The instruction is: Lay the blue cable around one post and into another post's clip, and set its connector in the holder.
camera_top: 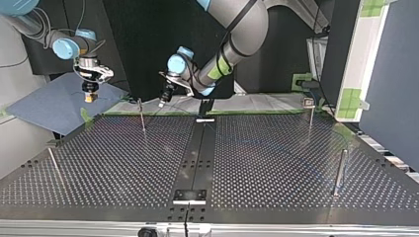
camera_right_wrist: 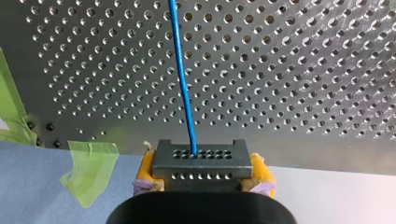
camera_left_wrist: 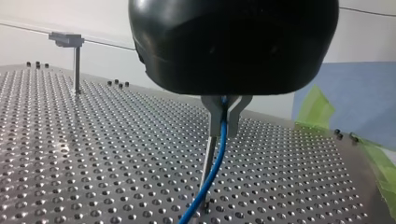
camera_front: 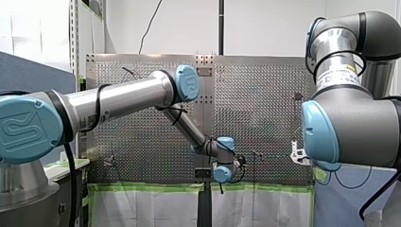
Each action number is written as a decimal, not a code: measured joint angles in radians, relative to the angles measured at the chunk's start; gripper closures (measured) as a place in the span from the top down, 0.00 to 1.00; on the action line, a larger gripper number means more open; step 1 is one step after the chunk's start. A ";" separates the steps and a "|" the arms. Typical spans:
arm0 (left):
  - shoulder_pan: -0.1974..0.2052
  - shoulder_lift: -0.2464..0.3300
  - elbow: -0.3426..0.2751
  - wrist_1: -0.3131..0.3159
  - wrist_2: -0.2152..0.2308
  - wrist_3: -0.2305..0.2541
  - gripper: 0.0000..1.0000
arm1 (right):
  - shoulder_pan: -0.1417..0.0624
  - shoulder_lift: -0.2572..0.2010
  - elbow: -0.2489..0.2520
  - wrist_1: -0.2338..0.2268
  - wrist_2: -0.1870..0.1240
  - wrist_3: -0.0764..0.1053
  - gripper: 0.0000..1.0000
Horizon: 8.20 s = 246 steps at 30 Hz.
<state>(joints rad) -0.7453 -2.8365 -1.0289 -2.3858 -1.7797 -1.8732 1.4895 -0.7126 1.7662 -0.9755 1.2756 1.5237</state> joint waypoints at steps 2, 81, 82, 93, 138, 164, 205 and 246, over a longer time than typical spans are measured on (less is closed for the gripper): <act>-0.002 0.000 0.000 0.001 0.005 0.006 0.30 | 0.000 0.000 -0.001 -0.001 0.000 0.000 0.00; -0.095 0.197 -0.184 -0.165 0.066 0.205 1.00 | 0.004 0.000 -0.003 0.008 -0.039 0.001 0.00; -0.095 0.197 -0.184 -0.166 0.064 0.201 1.00 | 0.004 0.000 -0.003 0.008 -0.039 0.001 0.00; -0.097 0.197 -0.184 -0.206 0.013 0.126 1.00 | 0.006 0.000 -0.003 0.009 -0.039 0.001 0.00; -0.099 0.200 -0.190 -0.229 -0.044 0.116 1.00 | 0.011 0.001 -0.003 0.010 -0.041 0.001 0.00; -0.067 0.419 -0.413 -0.027 -0.082 0.066 1.00 | 0.017 0.000 -0.003 0.013 -0.041 0.001 0.00; -0.023 0.768 -0.762 0.198 -0.126 0.045 1.00 | 0.018 0.000 -0.003 0.013 -0.044 0.013 0.00; 0.029 0.988 -1.124 0.368 -0.105 0.047 1.00 | 0.033 0.000 -0.003 0.014 -0.044 0.013 0.00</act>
<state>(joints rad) -0.7167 -1.8480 -2.1527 -2.0182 -1.8846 -1.8260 1.5227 -0.7123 1.7632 -0.9618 1.2320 1.5367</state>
